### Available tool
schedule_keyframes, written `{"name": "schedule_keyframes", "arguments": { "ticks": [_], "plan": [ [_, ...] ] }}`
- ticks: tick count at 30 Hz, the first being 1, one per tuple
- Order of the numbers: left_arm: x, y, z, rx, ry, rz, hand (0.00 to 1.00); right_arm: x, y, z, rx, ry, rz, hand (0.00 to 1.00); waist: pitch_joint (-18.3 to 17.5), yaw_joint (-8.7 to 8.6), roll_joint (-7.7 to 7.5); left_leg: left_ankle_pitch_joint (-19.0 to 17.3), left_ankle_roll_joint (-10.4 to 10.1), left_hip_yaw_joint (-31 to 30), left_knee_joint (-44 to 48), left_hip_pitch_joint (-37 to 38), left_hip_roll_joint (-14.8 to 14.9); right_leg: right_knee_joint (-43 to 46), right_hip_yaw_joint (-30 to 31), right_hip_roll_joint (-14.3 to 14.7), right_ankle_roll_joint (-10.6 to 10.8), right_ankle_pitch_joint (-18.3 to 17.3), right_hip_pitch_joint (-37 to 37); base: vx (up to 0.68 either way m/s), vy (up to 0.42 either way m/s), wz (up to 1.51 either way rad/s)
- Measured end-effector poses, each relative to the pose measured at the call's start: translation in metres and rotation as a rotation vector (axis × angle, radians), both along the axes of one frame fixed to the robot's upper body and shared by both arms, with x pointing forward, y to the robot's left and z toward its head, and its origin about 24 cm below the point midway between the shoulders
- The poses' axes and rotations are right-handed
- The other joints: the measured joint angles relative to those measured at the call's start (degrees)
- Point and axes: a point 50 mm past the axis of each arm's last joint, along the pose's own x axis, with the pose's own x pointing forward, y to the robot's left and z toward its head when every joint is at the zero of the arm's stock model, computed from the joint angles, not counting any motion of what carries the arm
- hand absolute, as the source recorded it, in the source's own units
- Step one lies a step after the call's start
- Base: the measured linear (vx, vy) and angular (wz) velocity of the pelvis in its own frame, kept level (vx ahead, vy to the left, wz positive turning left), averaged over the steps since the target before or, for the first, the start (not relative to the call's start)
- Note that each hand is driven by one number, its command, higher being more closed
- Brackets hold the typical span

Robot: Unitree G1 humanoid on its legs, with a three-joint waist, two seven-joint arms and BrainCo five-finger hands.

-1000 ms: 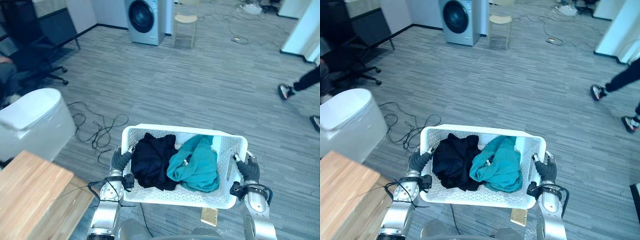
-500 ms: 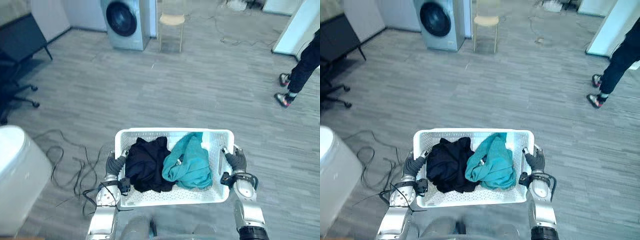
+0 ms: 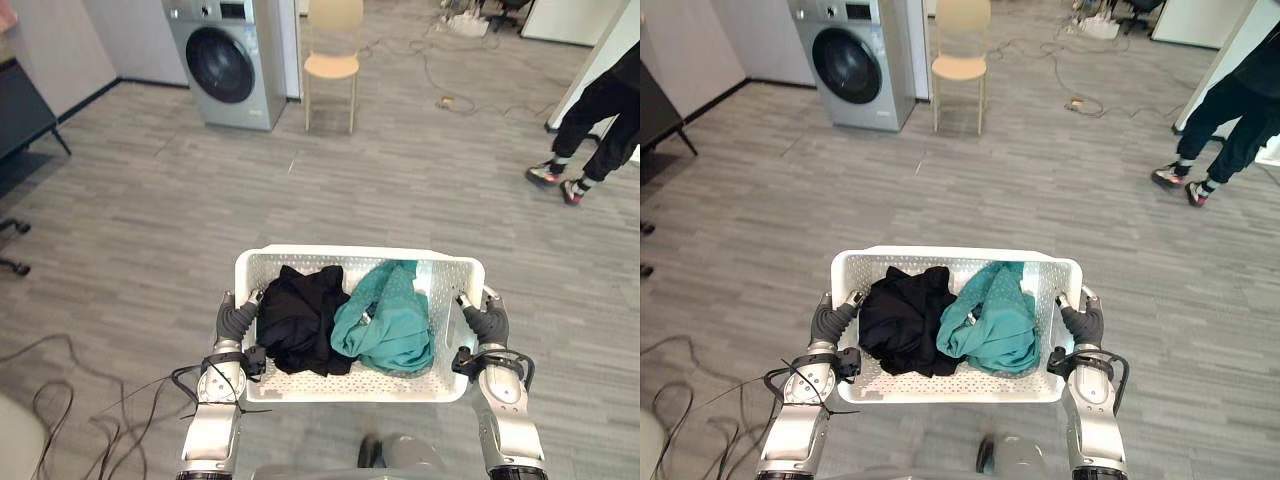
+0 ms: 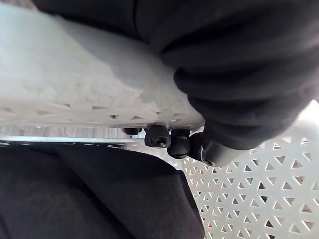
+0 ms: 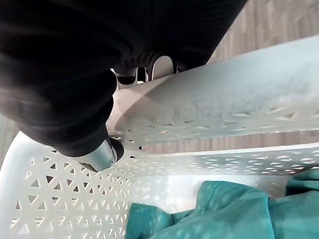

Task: Pick up the laundry basket with both hands and put the clothes into the washing machine.

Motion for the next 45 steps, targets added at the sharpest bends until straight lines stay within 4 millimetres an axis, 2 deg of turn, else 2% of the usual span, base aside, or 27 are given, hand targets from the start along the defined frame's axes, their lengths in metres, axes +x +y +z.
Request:
{"name": "schedule_keyframes", "arguments": {
  "ticks": [1, 2, 4, 5, 6, 8, 9, 10, 11, 13, 14, 15, 16, 18, 20, 23, 25, 26, 27, 28, 29, 32, 33, 34, 37, 38, 45],
  "plan": [
    [-0.003, 0.001, -0.002, -0.002, 0.006, 0.005, 1.00, 0.000, 0.001, 0.000, 0.000, 0.000, 0.003, 1.00, 0.0, 0.46, -0.67, -2.4, 2.4, 0.7, 3.7, -4.1, -0.1, -3.3, 1.3, -0.2, 0.6, -0.4, 4.4, 0.61, 0.013, -0.50],
    [-0.004, 0.002, -0.003, -0.006, 0.008, 0.008, 1.00, 0.000, 0.002, 0.000, 0.000, -0.002, 0.004, 1.00, 0.1, 0.59, -1.12, -4.0, 2.5, 1.5, 3.6, -6.0, -0.4, -4.8, 2.1, -0.7, 1.2, -0.8, 6.3, 0.72, 0.057, -0.48],
    [-0.007, 0.001, -0.005, -0.017, 0.012, 0.011, 1.00, 0.000, 0.001, 0.002, -0.007, -0.008, 0.005, 1.00, 0.4, 1.68, -1.28, -10.1, 0.2, 3.6, -5.7, -13.0, -2.5, -8.9, 4.8, -2.5, 4.0, -2.6, 11.7, 0.56, 0.150, -0.45],
    [-0.007, 0.001, -0.006, -0.018, 0.015, 0.012, 1.00, 0.000, 0.001, 0.002, -0.007, -0.007, 0.006, 1.00, 0.5, 1.76, -1.11, -11.1, -0.5, 3.7, -10.2, -14.2, -3.5, -9.5, 5.2, -3.1, 4.8, -3.1, 12.8, 0.54, 0.249, -0.38],
    [-0.010, 0.002, -0.008, -0.018, 0.025, 0.017, 1.00, 0.000, 0.002, 0.000, -0.005, 0.002, 0.014, 1.00, 0.6, 2.01, -1.29, -12.2, -2.0, 4.7, -21.4, -15.3, -6.1, -9.7, 6.0, -5.3, 6.3, -4.8, 14.6, 0.54, 0.301, -0.33],
    [-0.013, 0.002, -0.010, -0.023, 0.035, 0.021, 1.00, 0.000, 0.001, -0.003, -0.009, 0.017, 0.022, 1.00, 0.5, 2.13, -1.15, -9.8, -5.4, 4.3, -43.1, -14.9, -10.4, -11.0, 6.7, -8.4, 9.6, -8.3, 17.6, 0.57, 0.346, -0.31],
    [-0.014, 0.003, -0.012, -0.020, 0.044, 0.024, 1.00, 0.001, 0.002, -0.009, 0.002, 0.035, 0.023, 1.00, 0.1, 2.63, -1.36, -5.6, -1.9, 5.2, -49.6, -13.1, -12.8, -12.3, 8.1, -10.2, 11.6, -10.2, 20.4, 0.49, 0.292, -0.15],
    [-0.014, 0.005, -0.013, -0.015, 0.050, 0.032, 1.00, 0.001, 0.006, -0.015, 0.024, 0.058, 0.024, 1.00, -0.1, 2.61, -3.49, -7.2, -2.4, 6.3, -49.1, -12.6, -14.3, -13.1, 9.6, -11.8, 10.5, -10.5, 21.3, 0.72, 0.365, -0.07],
    [-0.014, 0.009, -0.013, -0.012, 0.048, 0.050, 1.00, 0.003, 0.006, -0.014, 0.021, 0.057, 0.031, 1.00, 0.0, 2.46, -3.69, -10.7, -0.9, 5.9, -44.4, -14.4, -14.7, -12.6, 11.0, -11.5, 10.1, -8.0, 20.8, 0.72, 0.350, -0.03],
    [-0.015, 0.011, -0.013, -0.010, 0.053, 0.059, 1.00, 0.007, 0.009, -0.015, 0.022, 0.059, 0.045, 1.00, -0.1, 3.32, -4.02, -17.1, 2.2, 6.5, -37.3, -14.9, -14.7, -7.0, 12.8, -12.8, 11.3, -7.4, 20.4, 0.59, 0.322, -0.05],
    [-0.016, 0.012, -0.014, -0.007, 0.057, 0.062, 1.00, 0.009, 0.011, -0.017, 0.032, 0.066, 0.047, 1.00, -0.2, 3.41, -5.11, -19.7, 3.3, 7.9, -36.9, -12.4, -16.3, 3.6, 14.8, -15.0, 14.1, -6.6, 17.0, 0.46, 0.284, -0.03],
    [-0.017, 0.014, -0.014, 0.004, 0.058, 0.061, 1.00, 0.011, 0.013, -0.019, 0.044, 0.074, 0.053, 1.00, 0.1, 3.16, -6.25, -20.9, 4.5, 9.2, -38.9, -8.4, -18.6, 19.3, 17.3, -17.4, 19.6, -2.5, 11.4, 0.67, 0.382, -0.01],
    [-0.016, 0.015, -0.013, 0.009, 0.058, 0.059, 1.00, 0.011, 0.013, -0.020, 0.050, 0.077, 0.056, 1.00, 0.2, 2.88, -6.63, -21.3, 5.0, 9.3, -40.1, -6.4, -19.8, 27.4, 17.9, -18.1, 20.2, -0.8, 8.6, 0.44, 0.207, 0.12],
    [-0.018, 0.014, -0.015, 0.017, 0.067, 0.055, 1.00, 0.005, 0.015, -0.026, 0.069, 0.098, 0.057, 1.00, 0.4, 2.17, -6.35, -21.8, 5.8, 9.1, -44.9, 1.7, -21.6, 46.8, 17.5, -17.4, 18.8, 0.0, 0.4, 0.61, 0.181, 0.14],
    [-0.020, 0.015, -0.016, 0.028, 0.073, 0.055, 1.00, 0.001, 0.015, -0.027, 0.073, 0.097, 0.059, 1.00, 0.4, 1.60, -5.68, -21.7, 5.7, 8.7, -50.9, 9.3, -21.5, 49.1, 13.9, -16.3, 14.9, -2.0, -5.0, 0.50, 0.095, 0.01],
    [-0.019, 0.012, -0.014, 0.027, 0.066, 0.040, 1.00, -0.008, 0.013, -0.024, 0.071, 0.076, 0.041, 1.00, 0.2, 0.80, -5.81, -21.8, 4.9, 6.6, -54.0, 12.9, -21.4, 39.5, 9.4, -17.1, 11.3, -4.7, -10.4, 0.35, -0.014, 0.39],
    [-0.019, 0.011, -0.015, 0.025, 0.066, 0.032, 1.00, -0.014, 0.010, -0.023, 0.063, 0.071, 0.032, 1.00, -0.2, -0.15, -6.06, -23.1, 2.0, 4.7, -53.7, 14.1, -20.9, 27.4, 5.6, -17.2, 9.9, -5.4, -11.8, 0.41, -0.090, 0.41],
    [-0.020, 0.012, -0.015, 0.027, 0.067, 0.037, 1.00, -0.017, 0.012, -0.023, 0.070, 0.073, 0.027, 1.00, -1.4, 0.32, -7.58, -24.6, -0.8, 4.4, -52.1, 14.4, -20.5, 12.0, 3.7, -15.1, 6.6, -0.6, -11.1, 0.41, -0.118, 0.10],
    [-0.020, 0.012, -0.016, 0.022, 0.074, 0.045, 1.00, -0.019, 0.014, -0.024, 0.073, 0.075, 0.026, 1.00, -1.7, 0.42, -7.74, -25.0, -1.2, 4.3, -50.7, 14.2, -20.4, 8.2, 3.9, -14.1, 7.7, 1.2, -10.2, 0.50, -0.097, -0.04],
    [-0.023, 0.007, -0.022, -0.007, 0.097, 0.047, 1.00, -0.022, 0.010, -0.025, 0.057, 0.086, 0.017, 1.00, -2.5, 0.67, -4.82, -25.0, -2.8, 4.0, -45.7, 13.1, -17.4, 3.8, 2.7, -11.8, 7.1, 2.8, -6.5, 0.39, -0.040, -0.22],
    [-0.025, 0.006, -0.023, -0.003, 0.102, 0.040, 1.00, -0.027, 0.006, -0.024, 0.041, 0.092, 0.010, 1.00, -2.8, 1.69, -4.40, -24.5, -5.1, 4.8, -41.6, 10.6, -15.8, -0.7, 3.3, -11.1, 7.6, 3.9, -3.5, 0.37, -0.018, -0.27],
    [-0.025, 0.002, -0.021, -0.009, 0.086, 0.025, 1.00, -0.027, 0.003, -0.021, 0.033, 0.073, -0.001, 1.00, -3.1, 1.81, -5.44, -23.7, -5.5, 5.8, -52.3, 9.6, -15.3, -7.5, 3.7, -11.5, 8.6, 6.4, 0.7, 0.26, 0.010, -0.25],
    [-0.026, 0.001, -0.021, -0.016, 0.084, 0.031, 1.00, -0.026, 0.004, -0.020, 0.037, 0.065, 0.002, 1.00, -4.3, 2.06, -4.72, -19.4, -4.7, 8.0, -58.2, 10.9, -15.0, -9.6, 4.3, -11.4, 9.7, 7.1, 1.6, 0.21, 0.086, -0.40],
    [-0.028, 0.002, -0.022, -0.017, 0.089, 0.037, 1.00, -0.027, 0.006, -0.021, 0.041, 0.070, 0.009, 1.00, -5.1, 2.22, -4.74, -18.9, -4.9, 8.2, -58.9, 11.4, -15.4, -10.5, 4.7, -11.4, 9.8, 7.9, 1.9, 0.26, 0.146, -0.28],
    [-0.029, 0.004, -0.023, -0.013, 0.093, 0.041, 1.00, -0.034, 0.007, -0.022, 0.054, 0.075, 0.001, 1.00, -6.4, 2.22, -5.75, -18.9, -4.9, 8.1, -58.6, 12.0, -16.7, -16.0, 4.5, -11.6, 10.2, 10.2, 5.0, 0.17, 0.105, -0.07],
    [-0.033, 0.008, -0.026, 0.010, 0.114, 0.019, 1.00, -0.035, 0.010, -0.041, 0.095, 0.139, 0.007, 1.00, -4.8, 2.92, -8.89, -13.1, -4.1, 5.0, -63.8, 8.3, -18.5, -17.4, 6.3, -14.4, 11.1, 9.1, 6.2, 0.03, 0.019, -0.04],
    [-0.033, 0.009, -0.026, 0.010, 0.116, 0.023, 1.00, -0.033, 0.011, -0.044, 0.093, 0.143, 0.013, 1.00, -4.8, 3.08, -8.96, -13.1, -4.1, 5.6, -64.0, 6.5, -18.4, -17.4, 5.9, -14.6, 10.8, 8.7, 4.5, 0.00, 0.000, -0.02]
  ]
}}
